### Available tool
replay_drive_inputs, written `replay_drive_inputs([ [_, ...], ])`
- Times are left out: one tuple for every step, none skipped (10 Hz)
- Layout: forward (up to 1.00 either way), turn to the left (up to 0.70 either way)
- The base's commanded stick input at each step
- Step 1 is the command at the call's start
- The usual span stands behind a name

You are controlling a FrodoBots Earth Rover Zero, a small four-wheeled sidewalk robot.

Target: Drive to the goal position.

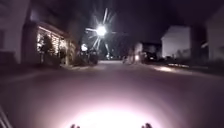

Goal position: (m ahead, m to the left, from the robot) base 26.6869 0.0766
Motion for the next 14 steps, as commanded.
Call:
replay_drive_inputs([
  [1.00,0.00],
  [1.00,0.00],
  [1.00,0.00],
  [1.00,0.00],
  [1.00,0.00],
  [1.00,0.00],
  [1.00,-0.08],
  [1.00,-0.24],
  [1.00,-0.38],
  [1.00,-0.26],
  [1.00,-0.13],
  [1.00,-0.01],
  [1.00,0.00],
  [1.00,0.00],
])
